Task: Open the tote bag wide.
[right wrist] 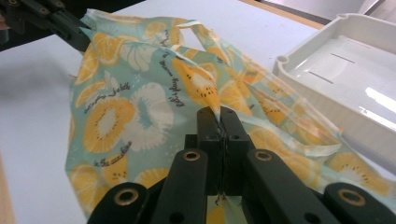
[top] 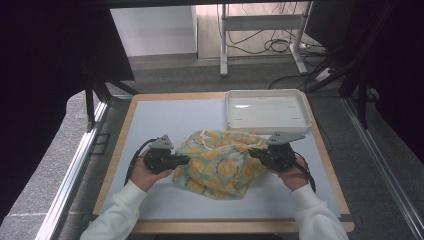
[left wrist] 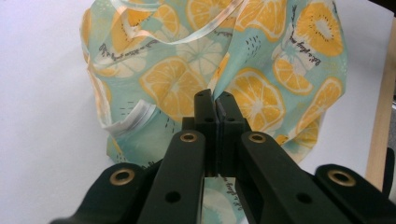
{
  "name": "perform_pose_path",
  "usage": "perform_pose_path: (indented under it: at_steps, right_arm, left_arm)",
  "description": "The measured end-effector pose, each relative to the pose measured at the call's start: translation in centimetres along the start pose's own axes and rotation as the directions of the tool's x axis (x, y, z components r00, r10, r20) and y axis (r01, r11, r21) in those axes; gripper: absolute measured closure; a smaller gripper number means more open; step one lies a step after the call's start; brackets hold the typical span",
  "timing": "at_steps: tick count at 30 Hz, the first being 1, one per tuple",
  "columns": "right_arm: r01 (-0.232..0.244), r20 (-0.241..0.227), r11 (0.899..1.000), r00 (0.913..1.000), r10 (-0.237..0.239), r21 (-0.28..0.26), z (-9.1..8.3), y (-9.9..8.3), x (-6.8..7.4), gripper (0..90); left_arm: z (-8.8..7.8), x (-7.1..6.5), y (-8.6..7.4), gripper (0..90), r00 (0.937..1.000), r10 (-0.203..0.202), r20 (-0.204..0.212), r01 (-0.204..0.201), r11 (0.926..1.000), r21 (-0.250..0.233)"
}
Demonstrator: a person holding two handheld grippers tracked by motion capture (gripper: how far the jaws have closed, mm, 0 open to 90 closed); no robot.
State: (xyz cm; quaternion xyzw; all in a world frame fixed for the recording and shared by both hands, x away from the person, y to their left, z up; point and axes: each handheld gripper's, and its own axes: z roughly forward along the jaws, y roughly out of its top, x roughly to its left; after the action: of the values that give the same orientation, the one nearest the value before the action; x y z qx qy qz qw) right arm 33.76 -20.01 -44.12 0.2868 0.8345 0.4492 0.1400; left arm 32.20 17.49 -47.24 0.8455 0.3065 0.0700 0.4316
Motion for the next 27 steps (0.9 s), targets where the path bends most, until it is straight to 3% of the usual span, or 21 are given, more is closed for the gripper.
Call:
perform_pose_path:
  at_steps: [17, 27]
  right_arm:
    - [-0.006, -0.068, 1.000, 0.9976, 0.007, 0.012, -1.0, -1.7, 2.0, 88.5]
    - [-0.008, -0.117, 0.997, 0.9930, 0.017, 0.071, -0.8, -3.7, 3.0, 88.4]
  left_arm:
    - [-0.6, -1.7, -0.9, 90.0, 0.9994, 0.029, 0.018, -0.029, 0.9996, 0.007]
    - [-0.7, -2.4, -2.1, 90.0, 0.9991, 0.030, 0.032, -0.031, 0.9992, 0.028]
